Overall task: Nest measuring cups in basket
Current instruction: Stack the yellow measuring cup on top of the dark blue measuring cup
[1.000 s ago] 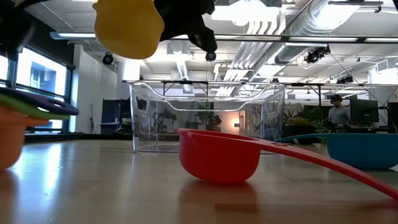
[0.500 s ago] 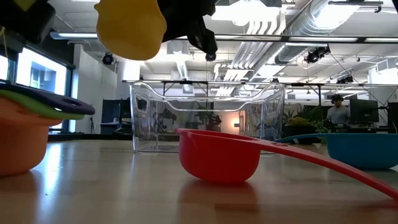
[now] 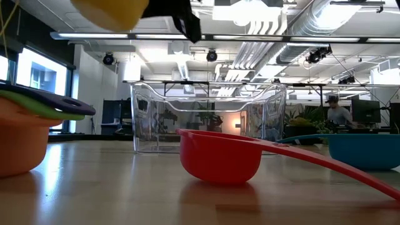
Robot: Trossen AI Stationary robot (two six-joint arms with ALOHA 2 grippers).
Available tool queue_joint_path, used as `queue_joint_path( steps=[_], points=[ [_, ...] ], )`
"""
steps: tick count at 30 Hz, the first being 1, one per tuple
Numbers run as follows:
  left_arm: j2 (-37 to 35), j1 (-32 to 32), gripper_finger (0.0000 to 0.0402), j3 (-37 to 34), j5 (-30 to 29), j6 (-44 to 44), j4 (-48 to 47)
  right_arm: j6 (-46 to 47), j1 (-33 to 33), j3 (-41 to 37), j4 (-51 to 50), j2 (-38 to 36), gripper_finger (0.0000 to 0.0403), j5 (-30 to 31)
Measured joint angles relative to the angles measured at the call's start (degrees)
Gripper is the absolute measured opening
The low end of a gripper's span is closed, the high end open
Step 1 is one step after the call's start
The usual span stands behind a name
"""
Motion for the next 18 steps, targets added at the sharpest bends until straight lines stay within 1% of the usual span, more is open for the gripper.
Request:
queue_joint_path(
  steps=[3,8,18],
  points=[
    [-2.86,0.00,0.0122,0.00,-0.63,0.34,-0.11,-2.27,-0.13,0.83,1.29,0.04,0.0002,-2.14],
    [-7.74,0.10,0.0122,0.00,-2.43,2.59,-0.82,-7.43,-0.41,3.16,1.44,0.07,0.0002,-2.26],
    [-16.99,0.11,0.0122,0.00,-4.75,2.53,-7.06,-22.78,-0.79,7.70,1.75,0.02,0.0002,-2.92]
  ],
)
